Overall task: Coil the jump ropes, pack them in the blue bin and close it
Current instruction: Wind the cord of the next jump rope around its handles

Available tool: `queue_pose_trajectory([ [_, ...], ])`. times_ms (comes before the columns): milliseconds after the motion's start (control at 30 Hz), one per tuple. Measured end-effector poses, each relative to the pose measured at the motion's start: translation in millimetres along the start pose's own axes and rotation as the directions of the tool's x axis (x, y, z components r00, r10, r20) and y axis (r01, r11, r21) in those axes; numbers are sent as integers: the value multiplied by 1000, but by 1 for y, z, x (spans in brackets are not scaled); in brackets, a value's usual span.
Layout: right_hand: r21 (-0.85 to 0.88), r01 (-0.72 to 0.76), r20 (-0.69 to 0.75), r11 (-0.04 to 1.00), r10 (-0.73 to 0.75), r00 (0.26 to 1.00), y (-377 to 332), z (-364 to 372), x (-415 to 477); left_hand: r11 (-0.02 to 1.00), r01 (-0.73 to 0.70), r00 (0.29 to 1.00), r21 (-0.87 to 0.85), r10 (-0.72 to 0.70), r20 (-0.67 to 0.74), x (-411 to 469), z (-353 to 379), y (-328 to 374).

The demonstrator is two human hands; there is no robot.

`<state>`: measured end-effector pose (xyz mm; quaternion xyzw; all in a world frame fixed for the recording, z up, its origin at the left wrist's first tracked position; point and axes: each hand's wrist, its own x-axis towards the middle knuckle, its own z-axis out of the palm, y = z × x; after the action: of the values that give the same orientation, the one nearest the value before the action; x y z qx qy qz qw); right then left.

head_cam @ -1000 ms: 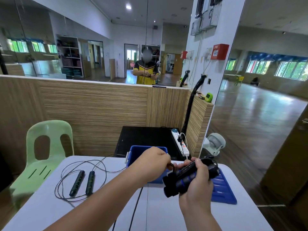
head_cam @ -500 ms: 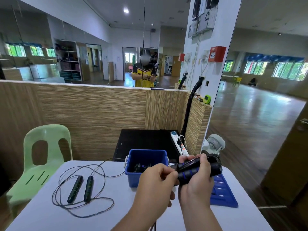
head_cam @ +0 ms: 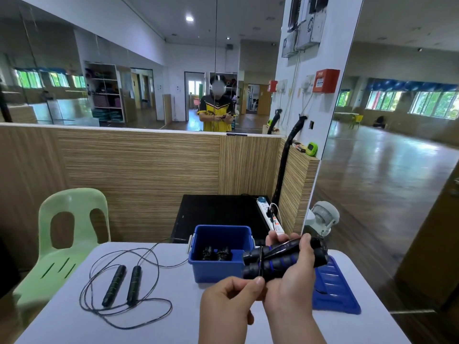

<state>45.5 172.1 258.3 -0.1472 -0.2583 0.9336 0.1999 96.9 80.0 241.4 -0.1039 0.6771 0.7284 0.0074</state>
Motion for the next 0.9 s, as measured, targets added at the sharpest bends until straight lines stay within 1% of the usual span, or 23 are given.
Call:
queue_pose_trajectory([
  [67, 25, 0, 26, 1000, 0, 1000, -1, 1, -1, 993, 115, 992, 1, -115, 47, 3, -3, -4],
  [133, 33, -17, 32, 999, 16, 999, -1, 3, -2, 984, 174, 975, 32, -177, 138, 9, -7, -9],
  [167, 49, -36, 31, 998, 35, 999, -1, 4, -3, 986, 157, 969, 53, -164, 186, 13, -8, -12],
  [233, 89, -86, 35, 992, 83, 996, 0, 6, -4, 993, 53, 949, 109, -84, 304, 22, -14, -16],
  [300, 115, -135, 56, 984, 130, 990, 1, 7, -6, 985, -85, 892, 151, 8, 451, 33, -22, -21],
  [367, 124, -177, 79, 976, 168, 983, 3, 8, -9, 965, -181, 828, 191, 44, 559, 42, -30, -21],
  [400, 123, -195, 80, 973, 186, 979, 4, 8, -11, 961, -193, 801, 201, 36, 598, 45, -33, -20],
  [500, 141, -257, 68, 956, 249, 966, 2, 8, -15, 973, -128, 734, 191, -37, 679, 56, -42, -12],
  [533, 151, -282, 65, 947, 275, 959, 0, 8, -16, 968, -125, 711, 216, -64, 701, 60, -44, -8],
  [600, 151, -322, 61, 935, 316, 947, -3, 6, -19, 946, -175, 684, 271, -81, 725, 67, -49, -1],
  [633, 140, -334, 60, 932, 328, 943, -3, 5, -20, 932, -212, 683, 295, -74, 727, 71, -51, 1],
  [700, 112, -341, 66, 933, 335, 940, -5, 3, -22, 882, -312, 682, 353, -51, 730, 81, -54, 4],
  [733, 101, -342, 74, 934, 336, 939, -5, 2, -23, 844, -380, 667, 379, -35, 745, 85, -55, 7],
  [800, 77, -362, 98, 929, 354, 930, -5, -1, -25, 722, -525, 636, 450, -18, 772, 92, -55, 12],
  [867, 43, -410, 129, 911, 402, 907, -6, -4, -27, 583, -620, 641, 525, -11, 768, 97, -53, 16],
  [900, 25, -433, 147, 901, 425, 893, -7, -5, -27, 531, -647, 647, 548, 1, 762, 100, -51, 18],
])
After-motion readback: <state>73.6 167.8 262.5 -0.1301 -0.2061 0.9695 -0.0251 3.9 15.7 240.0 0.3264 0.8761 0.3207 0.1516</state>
